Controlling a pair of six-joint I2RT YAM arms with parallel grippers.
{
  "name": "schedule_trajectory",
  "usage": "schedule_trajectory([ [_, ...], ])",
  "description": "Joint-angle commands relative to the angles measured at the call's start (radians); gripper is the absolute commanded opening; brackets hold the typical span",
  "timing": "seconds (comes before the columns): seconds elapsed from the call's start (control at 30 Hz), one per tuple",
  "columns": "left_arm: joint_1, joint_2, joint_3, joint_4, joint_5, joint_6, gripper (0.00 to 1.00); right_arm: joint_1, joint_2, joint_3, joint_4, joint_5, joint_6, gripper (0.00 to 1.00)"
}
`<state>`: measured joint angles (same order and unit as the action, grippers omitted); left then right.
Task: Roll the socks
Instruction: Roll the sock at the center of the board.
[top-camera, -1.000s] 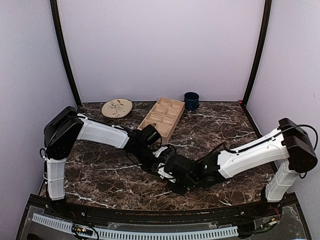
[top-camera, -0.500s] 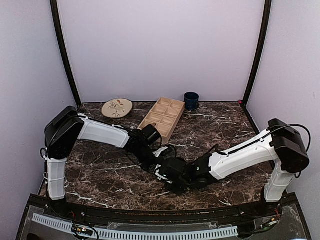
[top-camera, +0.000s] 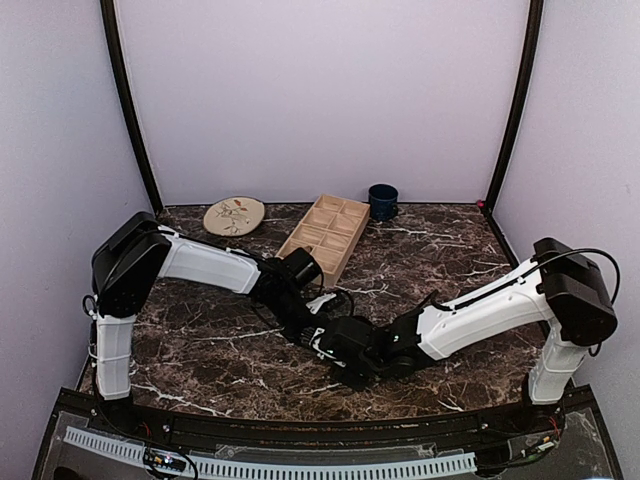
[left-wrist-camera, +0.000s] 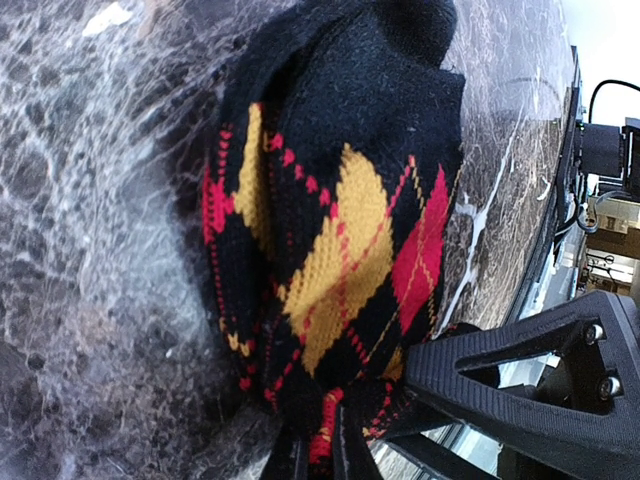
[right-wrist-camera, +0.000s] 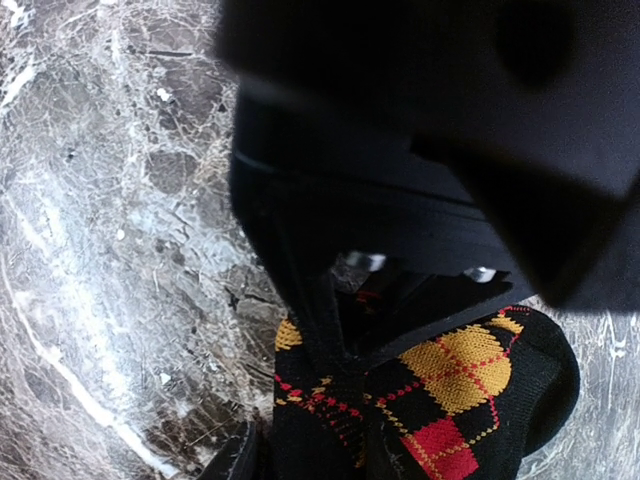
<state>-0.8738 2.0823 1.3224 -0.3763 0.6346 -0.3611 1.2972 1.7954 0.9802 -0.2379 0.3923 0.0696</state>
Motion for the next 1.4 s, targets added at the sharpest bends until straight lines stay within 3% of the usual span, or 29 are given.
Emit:
schedule_trajectory([
  [0.0,-0.001,0.064,-0.031,-0.147,-0.078,0.017,0.0,-0.023,0.001,-0.036,-0.056,-0.008,0.034,0.37],
  [0.87,0.001,0.063,-0.011,-0.144,-0.081,-0.009,0.0,-0.051,0.048,-0.089,-0.105,-0.157,0.162,0.16],
  [0.97,0.001,0.055,-0.014,-0.147,-0.102,-0.017,0.09,-0.057,0.051,-0.094,-0.108,-0.176,0.172,0.14],
  [1.03,0.001,0.049,-0.019,-0.149,-0.123,-0.027,0.28,-0.069,0.055,-0.096,-0.109,-0.194,0.183,0.12],
  [1.13,0.001,0.041,-0.032,-0.141,-0.143,-0.042,0.41,-0.085,0.058,-0.103,-0.104,-0.227,0.196,0.1],
  [1.37,0.002,0.033,-0.054,-0.124,-0.175,-0.083,0.55,-0.102,0.058,-0.115,-0.092,-0.28,0.222,0.08],
])
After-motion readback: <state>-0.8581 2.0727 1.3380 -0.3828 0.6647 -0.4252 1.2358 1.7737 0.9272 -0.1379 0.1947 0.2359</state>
